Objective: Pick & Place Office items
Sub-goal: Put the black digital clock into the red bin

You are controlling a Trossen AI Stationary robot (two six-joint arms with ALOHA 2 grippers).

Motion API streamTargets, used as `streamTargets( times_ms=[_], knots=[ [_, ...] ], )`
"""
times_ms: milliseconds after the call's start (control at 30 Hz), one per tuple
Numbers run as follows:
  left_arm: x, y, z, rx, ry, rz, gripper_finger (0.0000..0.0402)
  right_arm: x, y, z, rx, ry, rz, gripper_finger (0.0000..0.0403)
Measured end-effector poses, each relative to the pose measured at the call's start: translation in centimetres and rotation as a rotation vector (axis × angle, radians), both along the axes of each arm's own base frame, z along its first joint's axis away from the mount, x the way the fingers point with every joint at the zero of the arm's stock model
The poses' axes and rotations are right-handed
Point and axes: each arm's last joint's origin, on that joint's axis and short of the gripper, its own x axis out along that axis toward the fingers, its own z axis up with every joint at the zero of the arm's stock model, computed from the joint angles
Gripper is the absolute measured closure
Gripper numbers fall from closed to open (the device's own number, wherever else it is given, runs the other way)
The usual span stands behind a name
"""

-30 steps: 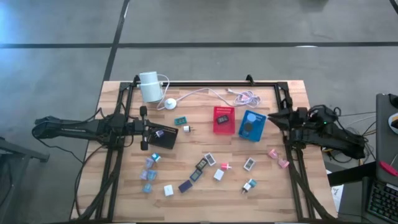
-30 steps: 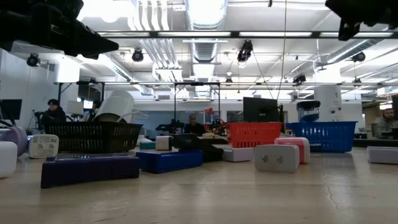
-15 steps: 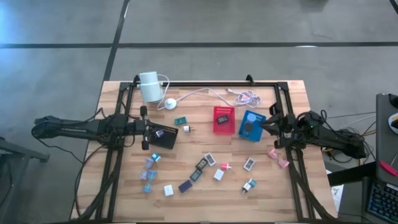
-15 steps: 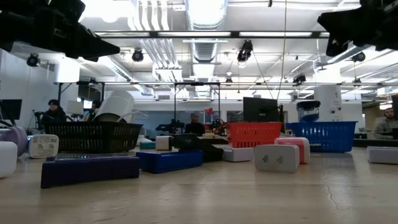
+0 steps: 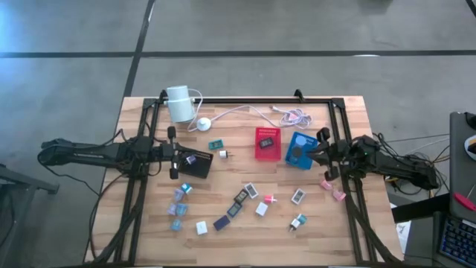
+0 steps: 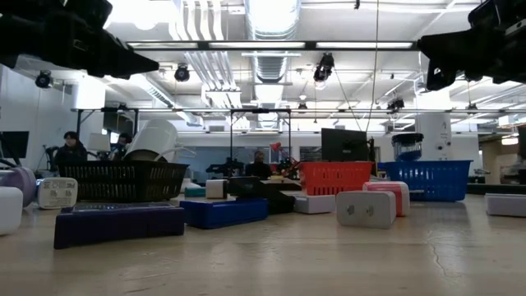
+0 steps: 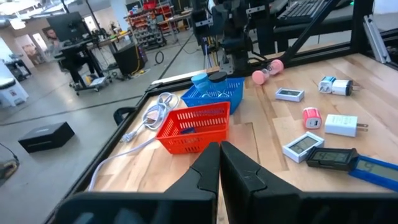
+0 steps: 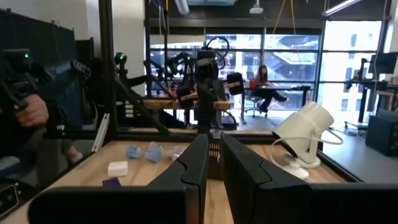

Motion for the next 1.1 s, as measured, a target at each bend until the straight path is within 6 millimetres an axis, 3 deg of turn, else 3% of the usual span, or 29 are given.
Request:
streamTargets(
  times_ms=[333, 533, 667, 767, 900, 967, 1100],
  knots=[
    [0.0, 0.0, 0.1, 0.024, -0.006, -0.005, 0.0385, 0.0, 0.0, 0.0, 0.003, 0.001, 0.001, 0.0365],
    [0.2, 0.0, 0.1, -0.095, -0.017, 0.016, 0.0385, 0.0, 0.0, 0.0, 0.003, 0.002, 0.001, 0.0365],
    [1.3, -0.2, 3.4, -0.230, -0.084, 0.025, 0.0396, 0.0, 0.0, 0.0, 0.002, -0.001, 0.000, 0.0365],
    [3.2, -0.7, 5.9, -0.234, 0.003, 0.007, 0.0397, 0.0, 0.0, 0.0, -0.002, -0.001, -0.003, 0.0365],
    [7.9, -1.3, 8.8, -0.241, 0.172, 0.050, 0.0398, 0.0, 0.0, 0.0, -0.001, -0.001, -0.003, 0.0365],
    [10.6, -1.5, 9.0, -0.244, 0.299, 0.075, 0.0399, 0.0, 0.0, 0.0, -0.001, -0.001, -0.003, 0.0365],
    [15.8, -1.8, 7.4, -0.239, 0.520, 0.113, 0.0394, 0.0, 0.0, 0.0, 0.002, -0.001, -0.003, 0.0364]
  ],
)
